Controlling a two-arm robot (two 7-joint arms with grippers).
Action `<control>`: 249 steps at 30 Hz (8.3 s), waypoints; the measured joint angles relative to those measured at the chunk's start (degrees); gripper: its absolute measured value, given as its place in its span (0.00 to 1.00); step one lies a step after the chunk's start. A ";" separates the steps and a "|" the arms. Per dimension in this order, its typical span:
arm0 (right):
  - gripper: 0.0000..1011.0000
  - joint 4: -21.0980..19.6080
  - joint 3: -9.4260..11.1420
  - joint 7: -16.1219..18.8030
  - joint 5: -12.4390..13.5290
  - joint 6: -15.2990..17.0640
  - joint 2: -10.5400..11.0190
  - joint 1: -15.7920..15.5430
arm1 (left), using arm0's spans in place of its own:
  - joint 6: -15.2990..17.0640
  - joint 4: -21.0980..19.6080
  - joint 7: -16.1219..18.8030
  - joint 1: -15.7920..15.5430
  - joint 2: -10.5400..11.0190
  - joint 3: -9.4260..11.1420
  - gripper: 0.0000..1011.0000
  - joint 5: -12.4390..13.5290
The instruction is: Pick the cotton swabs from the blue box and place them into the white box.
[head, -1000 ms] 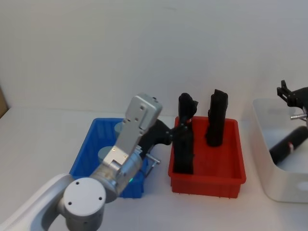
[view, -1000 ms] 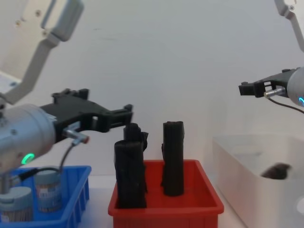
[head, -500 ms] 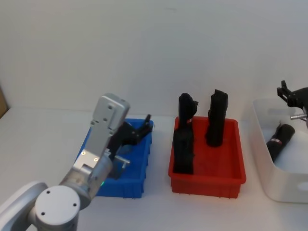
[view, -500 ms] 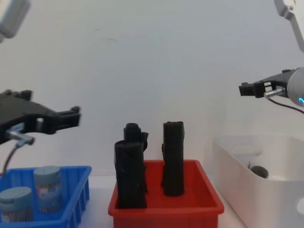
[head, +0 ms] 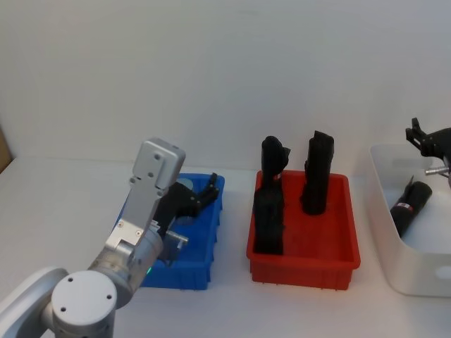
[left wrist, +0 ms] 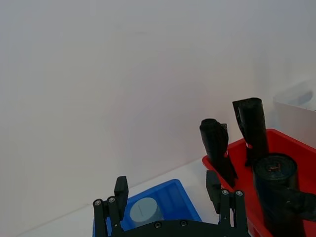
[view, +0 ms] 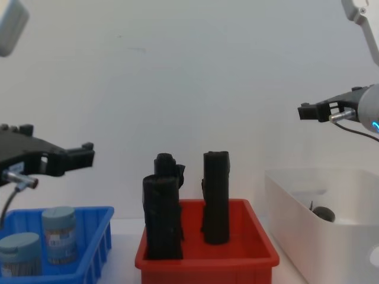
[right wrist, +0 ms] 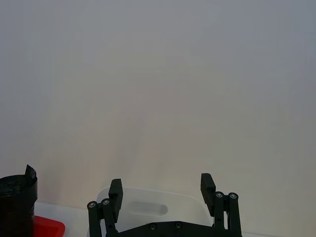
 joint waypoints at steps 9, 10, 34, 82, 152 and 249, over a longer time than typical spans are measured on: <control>0.99 0.00 0.00 0.01 0.00 0.00 0.00 0.01 | 2.46 3.20 -2.36 -1.88 -2.33 0.15 0.99 -1.45; 0.99 0.00 0.00 0.01 0.00 0.00 0.00 0.00 | 3.45 4.26 -2.64 -2.38 -2.97 0.11 0.99 -2.09; 0.99 -0.01 0.00 0.00 0.00 -0.01 0.00 0.00 | 8.44 5.07 -0.16 -0.27 -2.63 -1.87 0.99 -6.06; 0.99 -0.01 0.00 0.00 0.00 -0.01 0.00 0.00 | 5.62 11.66 0.97 0.87 -3.83 -5.00 0.99 -9.04; 0.99 -0.01 0.00 0.00 0.01 -0.01 0.00 0.00 | 10.72 17.46 -8.16 -4.15 -4.60 -6.84 0.68 -5.76; 0.99 23.68 -10.50 43.80 -9.09 -40.32 -6.27 11.74 | -3.44 15.73 -23.65 -19.89 -12.31 -3.30 0.68 11.24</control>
